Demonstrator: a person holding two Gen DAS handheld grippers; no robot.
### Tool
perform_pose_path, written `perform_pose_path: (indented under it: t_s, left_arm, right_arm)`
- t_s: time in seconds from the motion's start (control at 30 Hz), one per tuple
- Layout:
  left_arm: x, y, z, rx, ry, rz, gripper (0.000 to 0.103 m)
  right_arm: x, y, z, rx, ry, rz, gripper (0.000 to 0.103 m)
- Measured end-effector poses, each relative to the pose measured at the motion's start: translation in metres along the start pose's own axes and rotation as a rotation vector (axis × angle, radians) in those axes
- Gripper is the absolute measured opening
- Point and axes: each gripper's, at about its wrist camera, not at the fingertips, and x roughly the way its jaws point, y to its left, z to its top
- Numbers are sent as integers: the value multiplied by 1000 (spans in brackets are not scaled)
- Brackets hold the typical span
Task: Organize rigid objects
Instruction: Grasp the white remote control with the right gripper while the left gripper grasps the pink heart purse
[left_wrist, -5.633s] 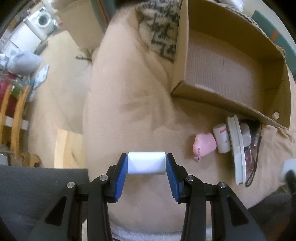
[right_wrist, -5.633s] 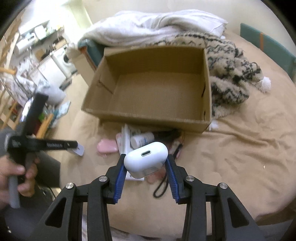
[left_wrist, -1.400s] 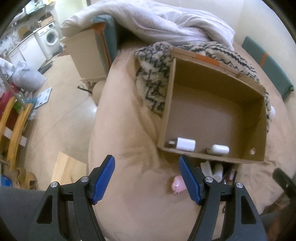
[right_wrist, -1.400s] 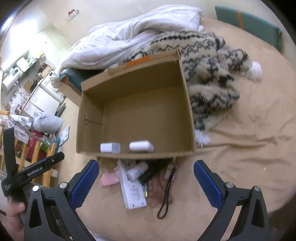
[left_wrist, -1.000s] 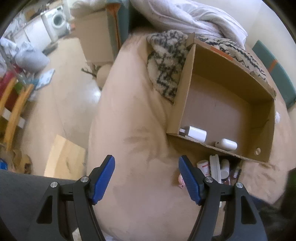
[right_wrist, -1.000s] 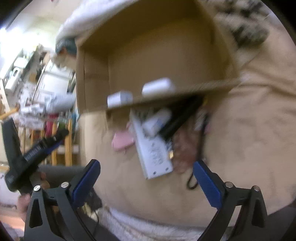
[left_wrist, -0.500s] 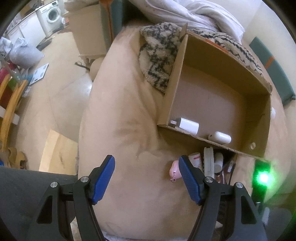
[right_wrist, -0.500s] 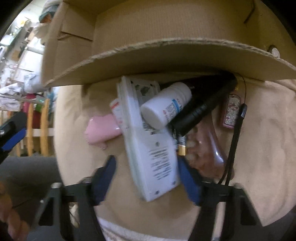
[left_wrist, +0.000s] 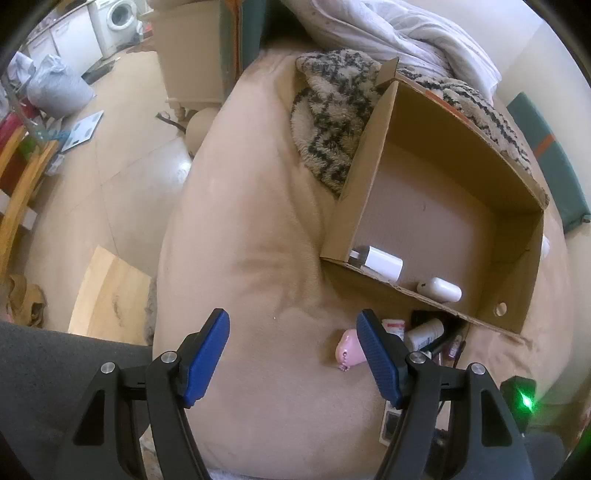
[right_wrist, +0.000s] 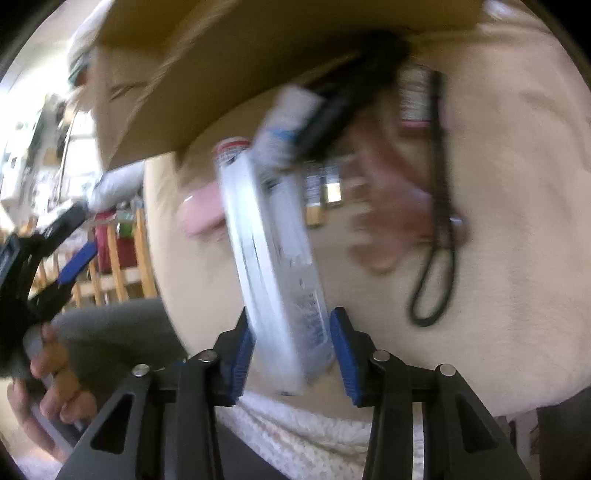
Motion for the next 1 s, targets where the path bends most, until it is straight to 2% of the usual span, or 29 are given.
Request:
perform_pose_path:
  t_s: [0.07, 0.2, 0.3, 0.33, 0.4, 0.43, 0.53, 0.67, 0.83, 0.93, 1.0]
  left_arm:
    - [0, 0, 0, 3, -2, 5, 69]
    - [1, 2, 1, -7, 1, 3, 69]
    - [3, 1, 1, 3, 1, 15, 69]
    - [4, 0, 1, 9, 1, 22, 69]
    - [6, -1, 1, 22, 1, 42, 69]
    - [7, -1, 0, 25, 2, 49, 69]
    - [13, 0, -1, 29, 19, 60, 69]
    - [19, 0, -1, 30, 38, 65, 69]
    - [27, -9, -4, 60, 50, 83, 69]
    - [39, -17, -6, 92, 104, 61, 69]
    - [52, -24, -7, 107, 146, 50, 69]
  right_arm:
    - [0, 5, 3, -23, -3, -30, 44]
    - [-6, 34, 6, -162, -43, -121, 45]
    - [6, 48, 13, -214, -45, -226, 44]
    - [10, 53, 17, -228, -42, -262, 40]
    - [15, 61, 17, -273, -44, -322, 24]
    - [14, 66, 17, -294, -51, -334, 24]
    - [7, 76, 7, -311, -61, -304, 23]
    - [-27, 80, -5, -338, -103, -274, 23]
    - [-81, 82, -6, -383, -219, -218, 23]
    - [-96, 81, 1, -421, -293, -208, 23]
    - [-103, 73, 5, -405, -310, -176, 23]
